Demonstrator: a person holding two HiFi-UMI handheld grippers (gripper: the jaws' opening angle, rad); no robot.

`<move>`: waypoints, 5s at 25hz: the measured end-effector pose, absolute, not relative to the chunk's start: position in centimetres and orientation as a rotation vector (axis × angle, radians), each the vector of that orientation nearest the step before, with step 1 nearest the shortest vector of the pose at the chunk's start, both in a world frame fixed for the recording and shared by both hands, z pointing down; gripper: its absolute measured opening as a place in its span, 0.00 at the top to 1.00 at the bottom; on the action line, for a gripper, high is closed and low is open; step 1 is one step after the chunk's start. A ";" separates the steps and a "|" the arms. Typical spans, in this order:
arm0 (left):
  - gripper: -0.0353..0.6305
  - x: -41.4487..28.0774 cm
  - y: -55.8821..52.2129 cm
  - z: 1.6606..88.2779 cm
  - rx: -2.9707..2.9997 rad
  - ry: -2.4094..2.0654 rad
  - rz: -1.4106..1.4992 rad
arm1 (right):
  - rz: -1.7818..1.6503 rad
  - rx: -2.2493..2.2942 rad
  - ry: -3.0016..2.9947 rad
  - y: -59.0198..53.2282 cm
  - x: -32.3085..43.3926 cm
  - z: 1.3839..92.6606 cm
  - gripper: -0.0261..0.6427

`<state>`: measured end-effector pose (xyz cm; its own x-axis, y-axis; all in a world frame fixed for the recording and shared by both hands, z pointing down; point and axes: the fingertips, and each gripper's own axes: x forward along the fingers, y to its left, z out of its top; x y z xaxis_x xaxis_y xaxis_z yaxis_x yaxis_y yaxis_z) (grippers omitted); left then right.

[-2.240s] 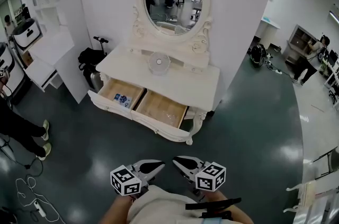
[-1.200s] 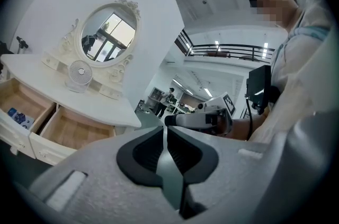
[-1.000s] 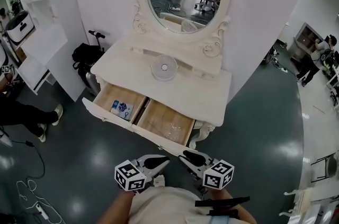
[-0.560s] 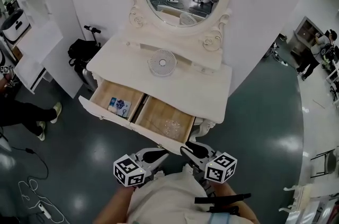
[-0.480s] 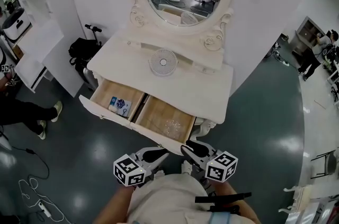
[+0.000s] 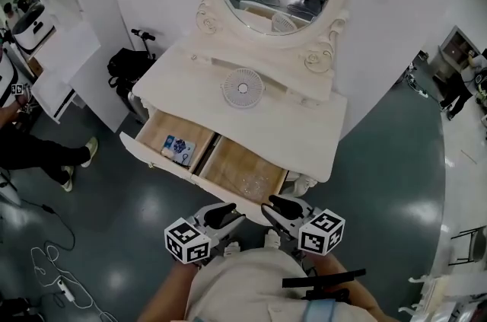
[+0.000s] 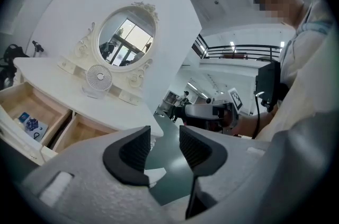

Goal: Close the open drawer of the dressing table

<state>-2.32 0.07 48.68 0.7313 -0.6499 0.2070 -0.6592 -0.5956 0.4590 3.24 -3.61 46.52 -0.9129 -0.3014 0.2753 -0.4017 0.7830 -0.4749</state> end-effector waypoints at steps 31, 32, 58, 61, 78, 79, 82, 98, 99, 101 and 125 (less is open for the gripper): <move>0.66 -4.1 -0.5 63.9 2.151 -1.074 0.547 | 0.819 0.556 -2.734 -5.0 5.0 47.9 0.75; 0.66 -4.2 -0.4 64.3 2.140 -1.073 0.562 | 0.822 0.561 -2.732 -5.0 5.1 48.1 0.76; 0.66 -4.9 -0.7 74.7 1.977 -0.973 0.806 | 0.905 0.693 -2.652 -4.4 6.5 50.0 0.75; 0.66 -4.7 -0.7 75.3 1.967 -0.958 0.819 | 0.916 0.707 -2.639 -4.6 6.8 50.3 0.75; 0.70 -4.8 -2.1 77.3 1.926 -0.957 0.890 | 0.942 0.735 -2.607 -5.2 7.0 51.0 0.75; 0.71 -4.7 -2.1 77.3 1.930 -0.946 0.894 | 0.944 0.740 -2.605 -5.2 7.0 51.1 0.75; 0.74 -4.5 -2.0 77.3 1.938 -0.926 0.898 | 0.952 0.753 -2.603 -5.3 7.1 51.2 0.76; 0.75 -4.2 -3.6 77.3 1.942 -0.917 0.927 | 0.965 0.784 -2.592 -5.7 7.8 51.4 0.75; 0.75 -4.2 -3.7 77.2 1.943 -0.918 0.928 | 0.966 0.783 -2.591 -5.7 7.7 51.5 0.75; 0.75 -4.0 -4.0 77.3 1.942 -0.918 0.930 | 0.971 0.777 -2.590 -5.7 7.6 51.7 0.76; 0.76 -3.2 -8.7 77.0 1.978 -0.911 0.939 | 1.007 0.792 -2.547 -7.1 7.6 52.5 0.76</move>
